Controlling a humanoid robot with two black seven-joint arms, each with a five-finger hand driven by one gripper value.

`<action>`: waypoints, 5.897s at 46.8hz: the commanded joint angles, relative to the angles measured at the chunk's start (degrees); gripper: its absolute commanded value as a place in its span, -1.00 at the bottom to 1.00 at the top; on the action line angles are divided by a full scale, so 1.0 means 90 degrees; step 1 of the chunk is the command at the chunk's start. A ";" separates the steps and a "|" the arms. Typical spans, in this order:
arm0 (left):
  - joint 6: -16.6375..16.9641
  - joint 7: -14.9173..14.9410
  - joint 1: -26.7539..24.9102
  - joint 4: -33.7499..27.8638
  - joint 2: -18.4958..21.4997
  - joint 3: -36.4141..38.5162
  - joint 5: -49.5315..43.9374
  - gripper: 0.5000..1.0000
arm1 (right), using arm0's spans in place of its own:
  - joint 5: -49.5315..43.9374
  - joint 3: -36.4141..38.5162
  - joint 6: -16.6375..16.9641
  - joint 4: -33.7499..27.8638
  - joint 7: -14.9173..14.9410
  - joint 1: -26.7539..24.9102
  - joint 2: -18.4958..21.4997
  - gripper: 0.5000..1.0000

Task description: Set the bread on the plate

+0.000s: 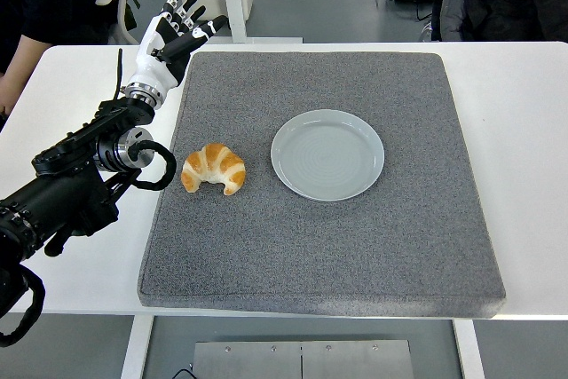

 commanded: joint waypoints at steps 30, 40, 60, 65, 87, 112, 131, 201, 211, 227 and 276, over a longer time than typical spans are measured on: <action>-0.0009 -0.0194 0.0020 0.0000 -0.0014 0.0035 0.0010 0.91 | -0.0008 0.0000 -0.0001 0.0019 0.0000 0.0000 0.0000 1.00; -0.0371 -0.0194 0.0020 0.0000 0.0006 0.0026 0.0000 0.91 | 0.0002 0.0000 -0.0001 0.0019 0.0000 0.0000 0.0000 1.00; -0.0361 -0.0194 0.0020 0.0010 -0.0033 -0.0023 -0.0029 0.91 | 0.0002 0.0000 -0.0001 0.0019 0.0000 0.0000 0.0000 1.00; -0.0361 -0.0204 0.0020 0.0010 -0.0043 -0.0023 -0.0020 0.91 | 0.0002 0.0000 -0.0001 0.0019 0.0000 0.0000 0.0000 1.00; 0.0429 0.0059 -0.0039 -0.1150 0.0522 0.0269 -0.0010 0.90 | 0.0002 0.0000 0.0008 0.0019 0.0000 0.0000 0.0000 1.00; 0.1250 0.0977 -0.1640 -0.4598 0.3237 0.3013 -0.0078 0.89 | 0.0002 0.0010 -0.0001 0.0019 0.0000 0.0000 0.0000 1.00; 0.0977 0.1886 -0.3836 -0.5517 0.3980 0.5454 0.0049 0.91 | 0.0002 0.0010 -0.0001 0.0000 0.0000 0.0000 0.0000 1.00; 0.2207 0.1232 -0.2383 -0.4990 0.3150 0.6325 0.3789 0.72 | -0.0007 0.0010 -0.0001 -0.0010 0.0000 0.0000 0.0000 1.00; 0.2237 0.1212 -0.2119 -0.4668 0.2887 0.6149 0.3799 0.69 | -0.0008 0.0010 -0.0001 -0.0010 0.0000 0.0000 0.0000 1.00; 0.2237 0.0958 -0.1924 -0.4160 0.2428 0.6158 0.3799 0.59 | -0.0007 0.0010 -0.0001 -0.0010 0.0000 0.0000 0.0000 1.00; 0.2256 0.0578 -0.2138 -0.3711 0.2320 0.6207 0.3799 -1.00 | 0.0002 0.0010 -0.0001 -0.0010 0.0000 0.0000 0.0000 1.00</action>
